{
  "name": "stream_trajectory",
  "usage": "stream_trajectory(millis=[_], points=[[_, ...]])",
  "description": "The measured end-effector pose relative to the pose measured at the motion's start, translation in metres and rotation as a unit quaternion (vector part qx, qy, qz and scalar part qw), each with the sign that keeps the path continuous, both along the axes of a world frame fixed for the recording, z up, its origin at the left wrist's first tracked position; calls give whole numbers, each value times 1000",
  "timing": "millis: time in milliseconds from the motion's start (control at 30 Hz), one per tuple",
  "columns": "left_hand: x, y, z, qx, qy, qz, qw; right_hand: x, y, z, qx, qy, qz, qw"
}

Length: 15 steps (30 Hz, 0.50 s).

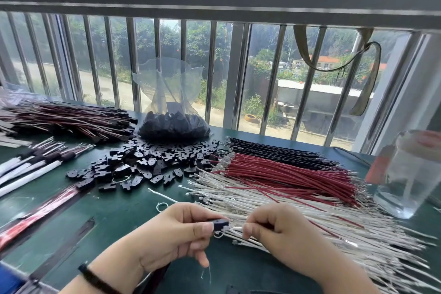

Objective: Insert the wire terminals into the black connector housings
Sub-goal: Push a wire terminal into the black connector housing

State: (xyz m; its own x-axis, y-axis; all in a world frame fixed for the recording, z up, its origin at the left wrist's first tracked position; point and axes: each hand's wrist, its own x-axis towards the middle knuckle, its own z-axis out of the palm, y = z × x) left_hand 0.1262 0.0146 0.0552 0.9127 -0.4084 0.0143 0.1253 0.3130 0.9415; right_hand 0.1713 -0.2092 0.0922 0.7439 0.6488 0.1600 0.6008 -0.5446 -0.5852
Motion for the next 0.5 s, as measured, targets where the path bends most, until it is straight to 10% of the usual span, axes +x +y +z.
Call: stream_trajectory(millis=[500], points=[[-3,1,1,49,32,16,998,-5,10,-10,22,-52,-4,998]])
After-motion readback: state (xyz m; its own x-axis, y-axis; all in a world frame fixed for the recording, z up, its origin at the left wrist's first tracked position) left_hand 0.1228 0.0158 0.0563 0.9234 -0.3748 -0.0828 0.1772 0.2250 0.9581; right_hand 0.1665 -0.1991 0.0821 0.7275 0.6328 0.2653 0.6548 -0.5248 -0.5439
